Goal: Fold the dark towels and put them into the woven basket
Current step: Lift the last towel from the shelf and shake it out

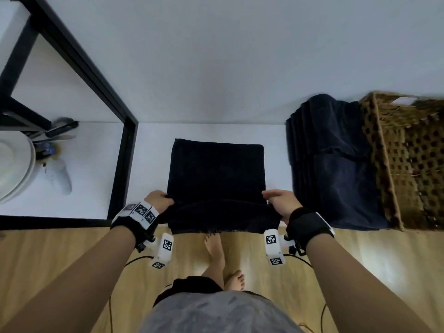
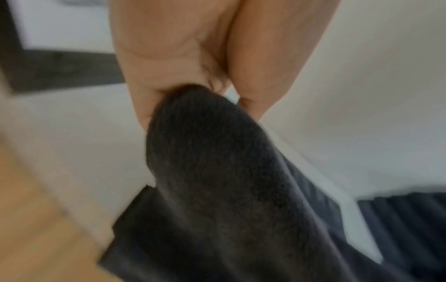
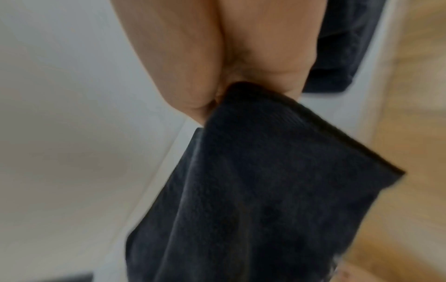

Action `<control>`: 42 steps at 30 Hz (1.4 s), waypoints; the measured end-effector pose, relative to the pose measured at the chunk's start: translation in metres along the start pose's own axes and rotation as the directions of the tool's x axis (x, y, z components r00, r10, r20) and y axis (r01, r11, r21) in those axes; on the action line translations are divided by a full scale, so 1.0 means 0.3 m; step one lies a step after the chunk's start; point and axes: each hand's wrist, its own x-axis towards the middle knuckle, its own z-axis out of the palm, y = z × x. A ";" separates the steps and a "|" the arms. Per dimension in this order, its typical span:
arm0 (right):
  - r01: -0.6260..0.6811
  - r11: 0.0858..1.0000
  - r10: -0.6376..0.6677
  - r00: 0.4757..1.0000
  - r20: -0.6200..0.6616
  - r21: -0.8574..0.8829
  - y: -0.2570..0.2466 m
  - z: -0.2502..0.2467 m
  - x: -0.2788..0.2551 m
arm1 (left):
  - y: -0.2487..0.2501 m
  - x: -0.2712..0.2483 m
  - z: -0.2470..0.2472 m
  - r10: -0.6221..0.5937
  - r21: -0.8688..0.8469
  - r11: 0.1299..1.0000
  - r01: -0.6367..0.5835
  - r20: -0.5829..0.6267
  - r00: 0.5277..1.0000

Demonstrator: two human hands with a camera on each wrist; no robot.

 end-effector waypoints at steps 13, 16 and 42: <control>0.219 0.279 -0.325 0.938 0.122 -0.935 -0.087 0.181 0.176 | 0.108 0.283 0.093 0.363 0.665 0.663 -0.343 0.114 0.925; 0.265 0.319 -0.259 0.948 0.185 -0.910 -0.098 0.199 0.258 | 0.116 0.350 0.085 0.394 0.686 0.645 -0.337 0.080 0.916; 0.091 0.968 -0.146 0.963 -0.227 -0.236 0.171 0.057 0.052 | -0.168 0.041 0.214 0.056 -0.138 0.985 -0.099 -0.288 0.956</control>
